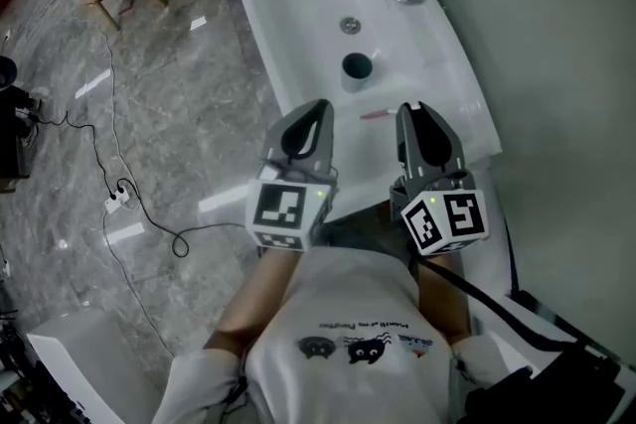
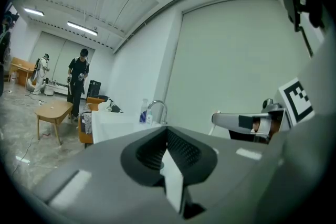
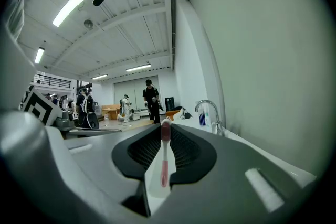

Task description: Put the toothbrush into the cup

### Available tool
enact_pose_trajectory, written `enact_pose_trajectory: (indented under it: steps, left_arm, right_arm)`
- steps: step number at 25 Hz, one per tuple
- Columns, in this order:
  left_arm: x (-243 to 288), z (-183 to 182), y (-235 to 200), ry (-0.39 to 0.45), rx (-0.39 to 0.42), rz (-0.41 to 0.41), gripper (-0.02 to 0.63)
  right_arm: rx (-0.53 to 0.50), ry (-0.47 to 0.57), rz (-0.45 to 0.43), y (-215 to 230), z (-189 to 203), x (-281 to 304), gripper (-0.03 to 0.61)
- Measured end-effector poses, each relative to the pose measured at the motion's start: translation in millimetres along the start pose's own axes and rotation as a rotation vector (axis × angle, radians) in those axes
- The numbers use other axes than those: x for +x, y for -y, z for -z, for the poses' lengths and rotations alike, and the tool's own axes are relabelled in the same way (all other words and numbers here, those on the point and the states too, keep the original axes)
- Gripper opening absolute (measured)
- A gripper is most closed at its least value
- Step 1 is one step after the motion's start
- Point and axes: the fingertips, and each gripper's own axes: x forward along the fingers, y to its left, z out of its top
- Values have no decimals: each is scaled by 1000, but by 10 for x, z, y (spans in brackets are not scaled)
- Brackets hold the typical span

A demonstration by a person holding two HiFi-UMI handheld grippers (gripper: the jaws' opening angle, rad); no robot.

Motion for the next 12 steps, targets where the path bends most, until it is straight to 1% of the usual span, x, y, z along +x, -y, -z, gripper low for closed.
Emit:
enact_pose_trajectory:
  steps: [6, 12]
  left_arm:
    - [-12, -16, -8, 3, -4, 19, 0]
    - [-19, -68, -25, 18, -7, 55, 0]
  right_arm:
    - [2, 11, 17, -16, -29, -1, 55]
    - [-4, 21, 49, -60, -52, 10, 55]
